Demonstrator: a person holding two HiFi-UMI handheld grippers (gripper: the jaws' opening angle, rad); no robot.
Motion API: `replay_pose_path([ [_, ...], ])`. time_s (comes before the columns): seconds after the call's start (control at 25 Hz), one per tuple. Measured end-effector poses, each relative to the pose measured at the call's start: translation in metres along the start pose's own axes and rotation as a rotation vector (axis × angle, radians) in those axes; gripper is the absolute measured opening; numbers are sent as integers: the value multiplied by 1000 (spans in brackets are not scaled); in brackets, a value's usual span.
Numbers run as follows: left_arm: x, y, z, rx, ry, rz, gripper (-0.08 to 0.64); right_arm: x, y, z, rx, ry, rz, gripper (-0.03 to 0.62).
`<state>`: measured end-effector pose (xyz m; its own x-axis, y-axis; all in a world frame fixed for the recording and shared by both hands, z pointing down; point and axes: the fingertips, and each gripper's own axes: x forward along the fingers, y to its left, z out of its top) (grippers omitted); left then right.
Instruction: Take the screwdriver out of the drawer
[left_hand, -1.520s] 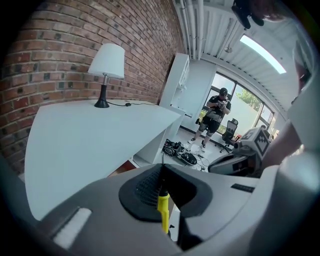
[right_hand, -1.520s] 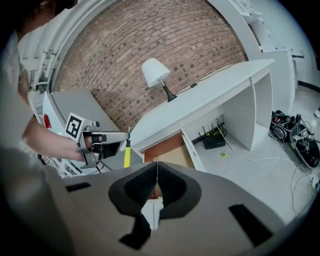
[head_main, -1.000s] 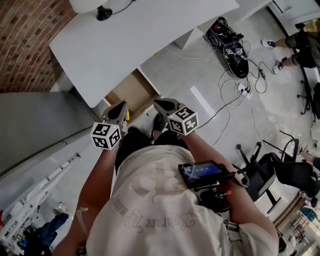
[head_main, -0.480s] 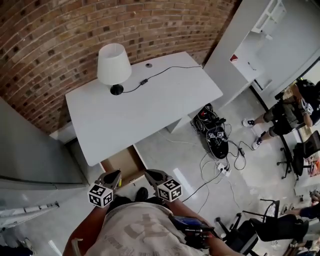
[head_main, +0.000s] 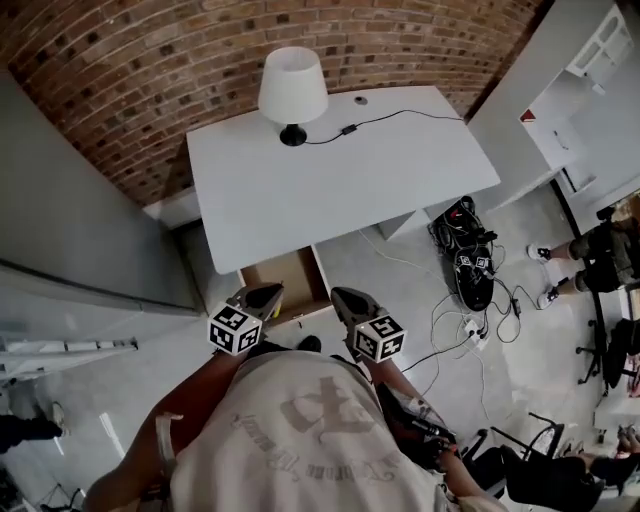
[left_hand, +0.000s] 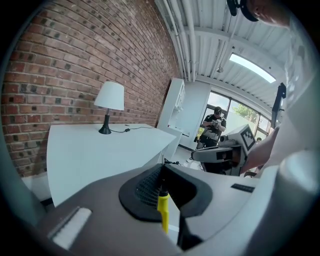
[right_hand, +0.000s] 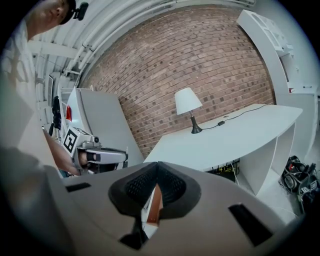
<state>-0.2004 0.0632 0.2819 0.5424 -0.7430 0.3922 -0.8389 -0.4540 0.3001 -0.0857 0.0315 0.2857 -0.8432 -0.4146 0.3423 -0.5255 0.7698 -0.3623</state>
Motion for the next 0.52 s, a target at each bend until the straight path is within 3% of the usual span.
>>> replay_pose_path([
  [0.16, 5, 1, 10, -7, 7, 5, 15, 1, 0, 4, 5, 2, 16, 6],
  [0.52, 18, 5, -12, -19, 0, 22, 15, 9, -9, -19, -7, 9, 46, 6],
])
